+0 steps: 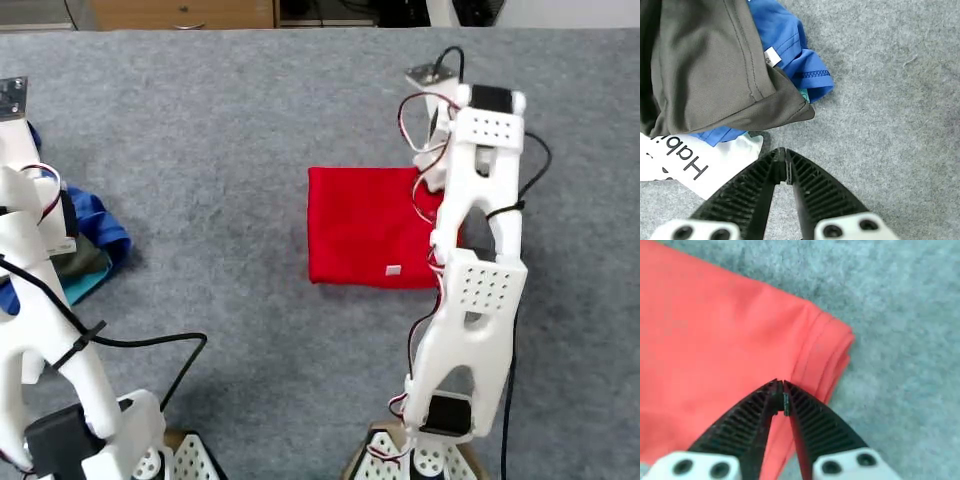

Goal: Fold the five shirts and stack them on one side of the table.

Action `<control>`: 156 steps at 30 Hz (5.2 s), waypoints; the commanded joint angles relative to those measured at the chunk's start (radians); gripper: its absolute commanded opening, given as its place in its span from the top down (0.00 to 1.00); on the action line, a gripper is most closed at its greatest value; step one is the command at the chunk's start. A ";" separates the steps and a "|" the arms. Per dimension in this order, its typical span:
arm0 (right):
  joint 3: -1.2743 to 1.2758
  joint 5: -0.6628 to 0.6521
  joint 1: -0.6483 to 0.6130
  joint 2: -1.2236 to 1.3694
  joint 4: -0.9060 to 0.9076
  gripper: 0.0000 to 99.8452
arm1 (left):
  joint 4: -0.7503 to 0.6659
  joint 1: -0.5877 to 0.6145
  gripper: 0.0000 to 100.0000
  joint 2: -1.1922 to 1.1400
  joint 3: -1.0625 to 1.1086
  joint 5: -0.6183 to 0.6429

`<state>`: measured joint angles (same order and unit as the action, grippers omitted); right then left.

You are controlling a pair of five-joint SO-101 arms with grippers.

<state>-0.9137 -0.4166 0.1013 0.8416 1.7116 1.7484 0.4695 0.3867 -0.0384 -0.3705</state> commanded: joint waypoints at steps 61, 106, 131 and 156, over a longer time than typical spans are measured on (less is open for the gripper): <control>0.007 -0.170 0.070 0.012 0.068 1.00 | 0.009 0.003 0.98 0.021 -0.003 -0.008; -0.415 -0.098 -0.085 0.036 0.014 0.83 | 0.009 -0.008 0.98 0.031 0.064 -0.008; -0.162 0.916 -0.110 0.030 0.077 0.68 | 0.009 -0.008 0.98 0.027 0.071 -0.008; -0.159 0.930 -0.202 0.266 -0.078 0.70 | 0.009 -0.009 0.98 0.021 0.072 -0.008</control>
<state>-1.0671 0.5409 -0.0537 1.1040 1.6640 1.7484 0.4695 0.3882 0.0384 -0.3705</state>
